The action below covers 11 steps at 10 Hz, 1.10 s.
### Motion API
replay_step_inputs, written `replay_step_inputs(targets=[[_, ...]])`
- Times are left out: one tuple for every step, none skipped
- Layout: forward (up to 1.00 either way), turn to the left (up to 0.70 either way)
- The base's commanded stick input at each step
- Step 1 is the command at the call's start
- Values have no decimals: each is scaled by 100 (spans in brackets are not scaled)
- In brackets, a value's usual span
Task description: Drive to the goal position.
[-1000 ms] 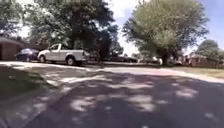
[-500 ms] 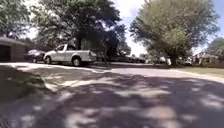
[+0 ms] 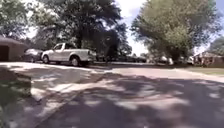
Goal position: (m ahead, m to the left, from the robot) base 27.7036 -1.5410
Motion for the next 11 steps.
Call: replay_step_inputs(targets=[[100, 0], [100, 0], [100, 0], [100, 0], [100, 0], [100, 0], [100, 0], [100, 0], [100, 0], [100, 0], [100, 0]])
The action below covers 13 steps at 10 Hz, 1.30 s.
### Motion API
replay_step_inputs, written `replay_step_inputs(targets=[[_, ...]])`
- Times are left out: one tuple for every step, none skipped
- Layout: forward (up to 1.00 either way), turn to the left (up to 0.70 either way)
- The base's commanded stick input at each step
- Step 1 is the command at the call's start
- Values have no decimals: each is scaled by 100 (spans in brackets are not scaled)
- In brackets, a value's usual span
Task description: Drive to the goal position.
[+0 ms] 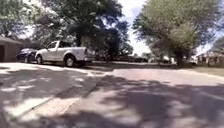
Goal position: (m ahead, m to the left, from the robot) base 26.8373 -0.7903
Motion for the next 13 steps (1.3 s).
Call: replay_step_inputs(targets=[[100, 0], [100, 0], [100, 0], [100, 0], [100, 0], [100, 0], [100, 0], [100, 0], [100, 0], [100, 0], [100, 0], [100, -19], [100, -34]])
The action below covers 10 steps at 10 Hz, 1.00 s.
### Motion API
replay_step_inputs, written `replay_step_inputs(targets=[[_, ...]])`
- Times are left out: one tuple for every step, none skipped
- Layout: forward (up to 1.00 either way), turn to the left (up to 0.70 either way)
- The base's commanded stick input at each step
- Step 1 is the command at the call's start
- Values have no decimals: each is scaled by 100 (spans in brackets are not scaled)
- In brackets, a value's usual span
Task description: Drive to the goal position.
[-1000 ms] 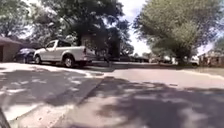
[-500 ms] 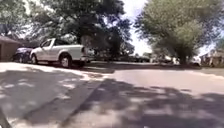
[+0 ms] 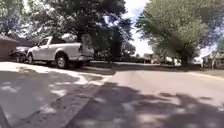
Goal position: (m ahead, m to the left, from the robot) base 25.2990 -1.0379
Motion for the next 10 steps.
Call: replay_step_inputs(targets=[[100, -24], [100, -14], [100, -3], [100, 0], [100, 0], [100, 0], [100, 0], [100, 0], [100, 0], [100, 0]])
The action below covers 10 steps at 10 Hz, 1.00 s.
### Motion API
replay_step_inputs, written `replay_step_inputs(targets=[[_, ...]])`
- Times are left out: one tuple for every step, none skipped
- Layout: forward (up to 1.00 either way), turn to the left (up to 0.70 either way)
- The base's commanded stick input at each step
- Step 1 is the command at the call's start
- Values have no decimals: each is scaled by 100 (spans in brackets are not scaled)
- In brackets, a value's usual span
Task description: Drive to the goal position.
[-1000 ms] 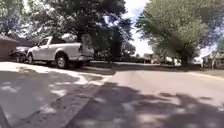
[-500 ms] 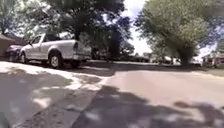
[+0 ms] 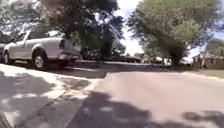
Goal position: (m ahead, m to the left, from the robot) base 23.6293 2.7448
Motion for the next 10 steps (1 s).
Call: replay_step_inputs(targets=[[100, 0], [100, 0], [100, 0], [100, 0], [100, 0], [100, 0], [100, 0], [100, 0], [100, 0], [100, -1]])
